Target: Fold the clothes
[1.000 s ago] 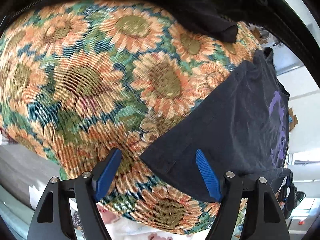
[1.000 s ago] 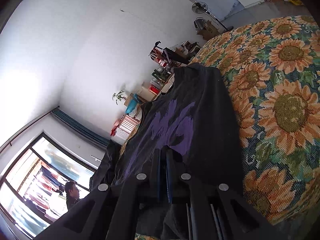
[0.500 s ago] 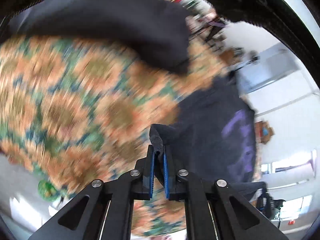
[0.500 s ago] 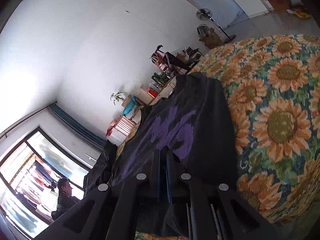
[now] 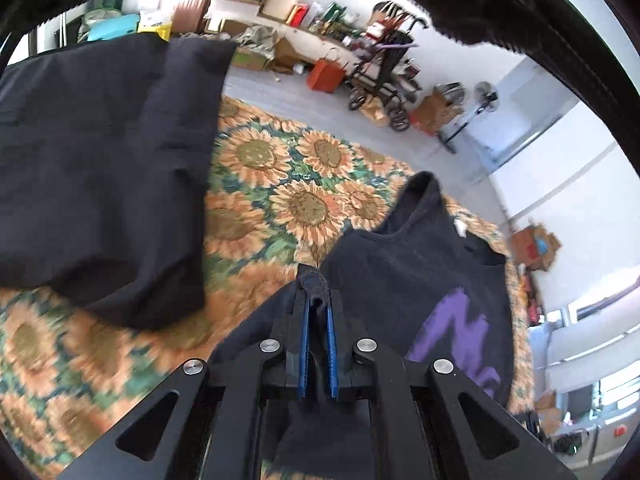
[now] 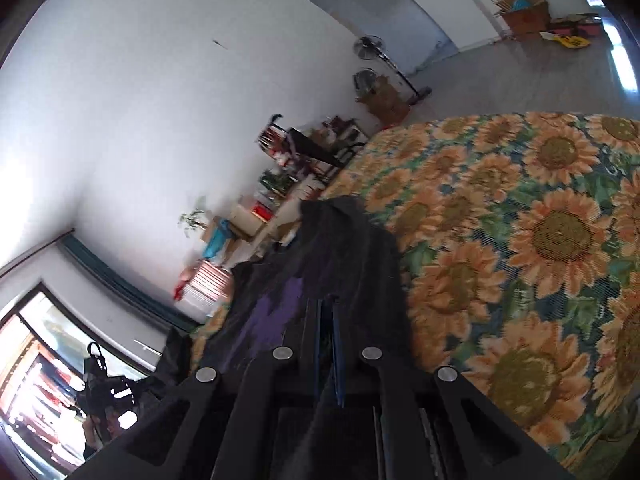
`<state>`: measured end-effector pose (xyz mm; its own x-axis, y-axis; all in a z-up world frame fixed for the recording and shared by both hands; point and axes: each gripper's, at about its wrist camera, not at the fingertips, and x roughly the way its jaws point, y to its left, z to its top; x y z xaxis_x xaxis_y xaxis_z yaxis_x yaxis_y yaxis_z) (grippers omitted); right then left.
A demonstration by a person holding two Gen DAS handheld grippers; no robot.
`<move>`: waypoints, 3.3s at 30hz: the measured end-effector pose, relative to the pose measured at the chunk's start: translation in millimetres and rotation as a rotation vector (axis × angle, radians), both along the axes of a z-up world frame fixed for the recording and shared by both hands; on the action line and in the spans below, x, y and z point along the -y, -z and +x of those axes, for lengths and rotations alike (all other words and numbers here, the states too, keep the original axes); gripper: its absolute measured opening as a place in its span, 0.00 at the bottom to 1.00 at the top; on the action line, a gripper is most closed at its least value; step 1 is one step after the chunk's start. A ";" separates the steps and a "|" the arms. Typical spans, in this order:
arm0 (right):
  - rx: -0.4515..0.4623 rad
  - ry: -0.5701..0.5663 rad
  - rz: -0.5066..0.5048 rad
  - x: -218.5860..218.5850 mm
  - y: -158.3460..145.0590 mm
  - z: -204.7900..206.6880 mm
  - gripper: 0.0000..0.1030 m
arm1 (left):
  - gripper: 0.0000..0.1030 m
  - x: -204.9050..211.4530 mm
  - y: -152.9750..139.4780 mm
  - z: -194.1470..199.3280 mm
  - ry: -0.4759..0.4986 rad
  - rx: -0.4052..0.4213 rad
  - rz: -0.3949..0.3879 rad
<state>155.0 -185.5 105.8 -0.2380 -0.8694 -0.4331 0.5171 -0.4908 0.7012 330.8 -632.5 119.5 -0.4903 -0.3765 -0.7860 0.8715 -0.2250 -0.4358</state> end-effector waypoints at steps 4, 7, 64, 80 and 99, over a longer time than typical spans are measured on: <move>-0.005 0.087 0.109 -9.1 6.1 -3.7 0.34 | 0.10 17.4 16.0 -10.1 -0.058 0.008 0.066; 0.015 0.109 0.046 -38.3 1.2 6.6 0.38 | 0.39 15.0 15.1 -3.8 -0.025 -0.040 0.100; 0.244 0.304 0.046 -79.1 42.2 126.3 0.05 | 0.04 -74.6 50.2 93.8 -0.234 -0.176 0.059; 0.123 0.261 0.111 -151.6 13.1 208.5 0.04 | 0.03 -137.8 14.3 143.3 -0.129 -0.129 0.046; 0.142 0.249 0.143 -151.1 30.8 208.3 0.04 | 0.03 -110.9 50.7 173.4 -0.167 -0.191 0.093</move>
<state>363.4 -34.4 75.0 -0.3640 -0.7199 -0.5909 0.2708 -0.6889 0.6724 504.3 -521.6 68.8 -0.5702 -0.3952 -0.7202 0.7932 -0.0368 -0.6078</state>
